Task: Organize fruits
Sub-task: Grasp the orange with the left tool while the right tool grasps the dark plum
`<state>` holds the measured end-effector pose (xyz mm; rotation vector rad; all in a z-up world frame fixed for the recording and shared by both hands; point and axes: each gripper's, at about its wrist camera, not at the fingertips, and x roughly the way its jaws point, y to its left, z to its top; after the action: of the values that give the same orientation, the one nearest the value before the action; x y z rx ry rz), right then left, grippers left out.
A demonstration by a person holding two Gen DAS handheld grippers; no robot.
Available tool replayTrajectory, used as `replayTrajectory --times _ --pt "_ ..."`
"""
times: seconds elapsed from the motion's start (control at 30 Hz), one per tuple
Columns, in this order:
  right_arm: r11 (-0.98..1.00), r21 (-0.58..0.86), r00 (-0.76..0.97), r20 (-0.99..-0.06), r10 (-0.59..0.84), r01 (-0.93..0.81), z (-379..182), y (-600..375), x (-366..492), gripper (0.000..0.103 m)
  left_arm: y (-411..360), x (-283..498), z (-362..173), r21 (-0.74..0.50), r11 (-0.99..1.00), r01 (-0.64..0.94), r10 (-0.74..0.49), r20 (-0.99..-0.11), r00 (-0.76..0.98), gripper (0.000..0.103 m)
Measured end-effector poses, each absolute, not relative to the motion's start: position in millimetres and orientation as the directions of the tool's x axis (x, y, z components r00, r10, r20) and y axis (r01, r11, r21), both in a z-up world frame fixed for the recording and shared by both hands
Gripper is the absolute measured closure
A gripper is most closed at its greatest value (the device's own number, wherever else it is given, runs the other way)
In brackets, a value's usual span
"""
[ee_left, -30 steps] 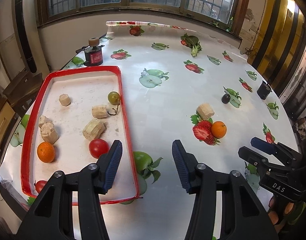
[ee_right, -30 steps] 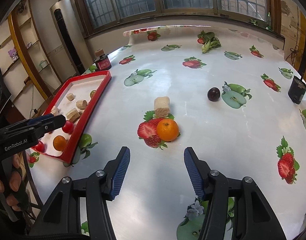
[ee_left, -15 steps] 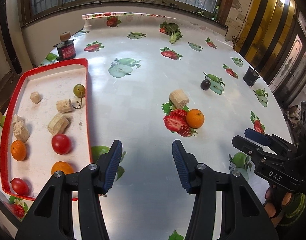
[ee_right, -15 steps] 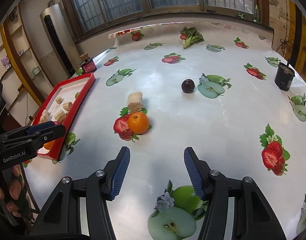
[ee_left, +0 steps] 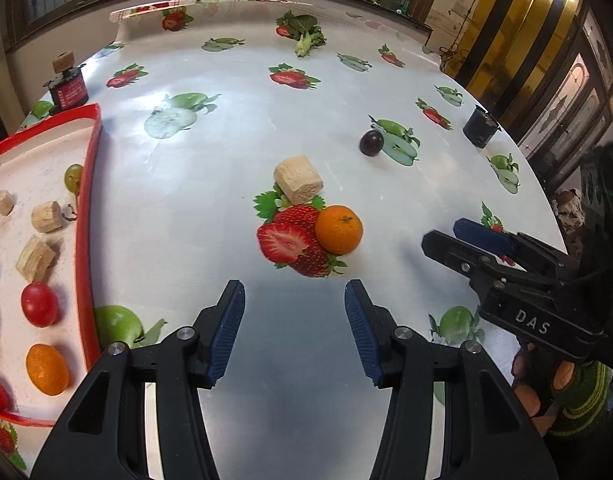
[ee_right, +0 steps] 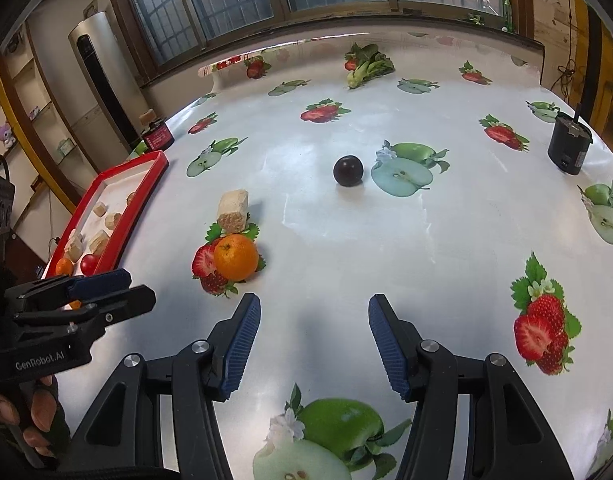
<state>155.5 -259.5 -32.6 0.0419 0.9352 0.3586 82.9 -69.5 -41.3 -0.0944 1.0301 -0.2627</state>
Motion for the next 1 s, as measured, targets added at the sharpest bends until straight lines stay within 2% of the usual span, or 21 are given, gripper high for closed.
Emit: replayTrajectory --times 0.33,0.63,0.67,0.7,0.73,0.77,1.0 --pt "0.935 0.190 0.547 -0.769 0.331 -0.299 -34.8 -254.5 226.5 0.045 -96.4 121.1 -61.3 -0.226 0.958 0.177 -0.282 -0.855 0.435 0.053" --pt "0.941 0.177 0.542 -0.780 0.313 -0.289 -54.1 -241.7 280.7 0.061 -98.3 137.3 -66.9 -0.232 0.958 0.171 -0.285 -0.839 0.463 0.053" --pt "0.941 0.177 0.539 -0.783 0.312 -0.288 -56.4 -240.8 284.2 0.065 -97.6 137.3 -67.1 -0.236 0.957 0.171 -0.289 -0.836 0.467 0.055" --pt "0.943 0.172 0.537 -0.786 0.306 -0.286 -58.5 -240.1 286.5 0.067 -97.6 136.8 -67.4 -0.242 0.954 0.178 -0.298 -0.833 0.467 0.064" --pt "0.944 0.166 0.542 -0.785 0.301 -0.284 -59.3 -240.2 287.3 0.068 -98.1 136.9 -67.3 -0.247 0.951 0.187 -0.307 -0.831 0.464 0.069" --pt "0.944 0.164 0.544 -0.783 0.301 -0.286 -59.9 -240.4 287.4 0.074 -98.8 136.5 -67.2 -0.253 0.948 0.194 -0.316 -0.830 0.460 0.071" --pt "0.938 0.167 0.545 -0.777 0.315 -0.304 -54.7 -244.0 270.4 0.076 -95.3 126.5 -61.6 -0.248 0.948 0.202 -0.315 -0.826 0.468 0.071"
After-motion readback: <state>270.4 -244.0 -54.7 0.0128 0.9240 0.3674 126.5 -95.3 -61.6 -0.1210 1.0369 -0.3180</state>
